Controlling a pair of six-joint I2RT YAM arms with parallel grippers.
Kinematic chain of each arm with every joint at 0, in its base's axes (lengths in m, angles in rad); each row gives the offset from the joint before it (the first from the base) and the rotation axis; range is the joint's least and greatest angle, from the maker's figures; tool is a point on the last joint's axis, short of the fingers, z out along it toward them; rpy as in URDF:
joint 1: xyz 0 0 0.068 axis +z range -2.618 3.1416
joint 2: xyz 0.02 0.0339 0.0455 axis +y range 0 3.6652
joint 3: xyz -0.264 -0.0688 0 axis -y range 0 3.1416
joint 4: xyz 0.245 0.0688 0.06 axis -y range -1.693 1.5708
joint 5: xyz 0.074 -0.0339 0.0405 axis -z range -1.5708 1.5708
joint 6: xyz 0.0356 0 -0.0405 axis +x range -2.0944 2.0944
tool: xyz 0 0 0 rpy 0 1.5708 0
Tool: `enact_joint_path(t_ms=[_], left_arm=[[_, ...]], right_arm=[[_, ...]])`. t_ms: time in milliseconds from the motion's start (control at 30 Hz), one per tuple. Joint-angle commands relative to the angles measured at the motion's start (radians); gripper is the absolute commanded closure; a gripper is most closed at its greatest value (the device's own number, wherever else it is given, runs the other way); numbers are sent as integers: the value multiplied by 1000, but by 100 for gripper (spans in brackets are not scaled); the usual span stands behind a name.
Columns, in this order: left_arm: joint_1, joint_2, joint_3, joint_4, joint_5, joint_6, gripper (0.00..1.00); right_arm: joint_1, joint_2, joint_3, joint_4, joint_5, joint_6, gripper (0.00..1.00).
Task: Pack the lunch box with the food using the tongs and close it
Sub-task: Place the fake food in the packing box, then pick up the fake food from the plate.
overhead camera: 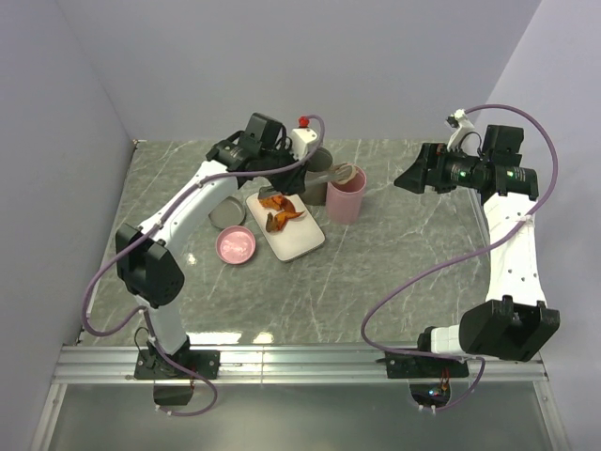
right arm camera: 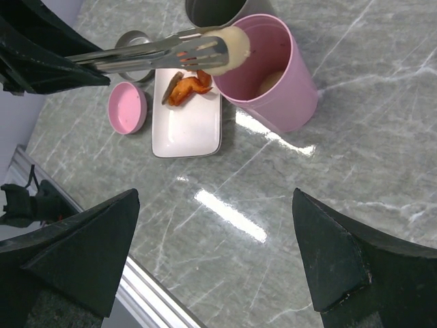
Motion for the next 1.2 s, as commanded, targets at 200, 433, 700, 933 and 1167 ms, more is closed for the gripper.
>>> enact_joint_path(t_ms=[200,433,700,933,1167], left_arm=[[-21,38,81,73,-29,-44,44],[-21,27,135,38,-27,-44,41],[48,-209,-38,-65,45,12,45],[196,-451,-313,-122,36,69,46],[310,-547,-546,-60,13,52,46]], right_arm=[[-10,-7,4,17,-48,15,0],[-11,-12,14,11,-43,12,0],[-13,-27,1,5,-32,0,0],[-13,-38,-14,19,-31,4,0],[-13,-49,-34,22,-8,12,0]])
